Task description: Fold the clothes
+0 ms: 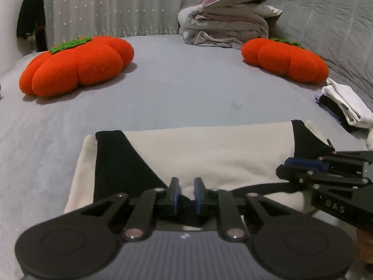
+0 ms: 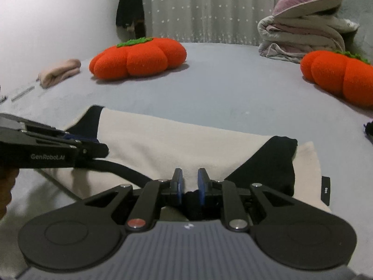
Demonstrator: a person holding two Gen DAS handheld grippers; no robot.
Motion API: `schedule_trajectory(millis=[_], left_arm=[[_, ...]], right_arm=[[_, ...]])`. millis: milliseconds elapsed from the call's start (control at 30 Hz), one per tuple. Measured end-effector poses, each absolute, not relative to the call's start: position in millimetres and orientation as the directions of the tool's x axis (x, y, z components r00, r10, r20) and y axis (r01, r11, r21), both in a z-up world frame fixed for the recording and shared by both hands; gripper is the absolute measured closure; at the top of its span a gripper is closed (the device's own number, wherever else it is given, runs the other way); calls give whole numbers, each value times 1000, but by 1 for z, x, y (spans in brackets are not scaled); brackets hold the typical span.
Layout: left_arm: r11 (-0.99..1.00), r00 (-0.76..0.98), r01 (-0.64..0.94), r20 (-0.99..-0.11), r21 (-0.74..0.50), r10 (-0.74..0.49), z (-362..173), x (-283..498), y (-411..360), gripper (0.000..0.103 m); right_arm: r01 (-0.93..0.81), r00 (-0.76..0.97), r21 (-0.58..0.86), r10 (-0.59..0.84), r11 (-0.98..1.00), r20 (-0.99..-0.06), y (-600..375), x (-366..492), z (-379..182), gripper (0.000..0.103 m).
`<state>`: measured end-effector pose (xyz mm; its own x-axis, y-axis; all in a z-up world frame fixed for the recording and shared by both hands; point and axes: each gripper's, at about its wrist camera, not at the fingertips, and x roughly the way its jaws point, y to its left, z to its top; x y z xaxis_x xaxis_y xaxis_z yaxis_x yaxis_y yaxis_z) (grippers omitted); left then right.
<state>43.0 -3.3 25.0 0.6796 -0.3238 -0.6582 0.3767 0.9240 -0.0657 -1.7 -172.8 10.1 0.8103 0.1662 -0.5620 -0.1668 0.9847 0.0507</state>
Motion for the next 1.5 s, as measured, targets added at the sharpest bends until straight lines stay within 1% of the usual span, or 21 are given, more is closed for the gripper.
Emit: schedule_trajectory(millis=[100,200,300,367,467,533,600,667,767,833,1000,1100,1233,1267,1333,1400,1500], left_arm=[[926,671,371,-667,-76,-324,26,43,-3,87],[925,675,377,-669,-50,-311,27,41,-7,87],[924,682,381,-665,-32,-304,29,40,-11,87],[923,697,383,-644,-38,-316,35,40,-10,87],[909,727,413,-583,-50,-362,45,33,-12,87],[893,717,443,-569,-73,-403,44,30,-17,87],[889,700,451,-588,-78,-407,35,32,-24,87],[895,676,440,-631,-69,-381,20,35,-28,87],[897,684,440,-631,-44,-366,14,33,-29,87],[904,679,423,-640,-61,-361,15,33,-29,87],[909,682,414,-648,-42,-340,17,33,-36,87],[910,679,413,-652,-42,-338,17,35,-37,87],[905,677,421,-640,-68,-363,26,41,-32,86],[907,684,414,-631,-77,-366,27,43,-30,82],[911,674,400,-640,-102,-368,23,49,-25,81],[909,662,397,-647,-126,-379,17,52,-22,81],[908,664,404,-645,-114,-377,17,49,-24,81]], right_arm=[[-161,814,68,171,985,-555,-175,-3,15,82],[-206,812,108,231,973,-536,-172,-5,20,83],[-240,786,60,230,969,-574,-160,-4,10,83],[-252,789,28,222,967,-573,-155,-5,5,83],[-249,785,51,232,967,-575,-157,-4,5,83],[-247,785,56,234,967,-574,-158,-5,5,83],[-246,787,50,230,968,-573,-158,-7,5,83],[-247,789,42,226,968,-572,-156,-7,5,83],[-252,785,48,233,967,-574,-158,-7,7,83],[-251,785,57,238,966,-572,-159,-6,10,83],[-233,808,106,253,967,-533,-167,-1,21,83],[-223,775,111,245,968,-583,-165,10,8,84],[-235,783,77,236,969,-576,-161,8,13,84],[-230,788,98,244,968,-565,-164,10,16,84],[-212,798,125,245,969,-551,-170,16,23,84],[-206,791,141,249,968,-559,-172,26,26,84],[-205,760,142,248,969,-600,-168,49,25,84]])
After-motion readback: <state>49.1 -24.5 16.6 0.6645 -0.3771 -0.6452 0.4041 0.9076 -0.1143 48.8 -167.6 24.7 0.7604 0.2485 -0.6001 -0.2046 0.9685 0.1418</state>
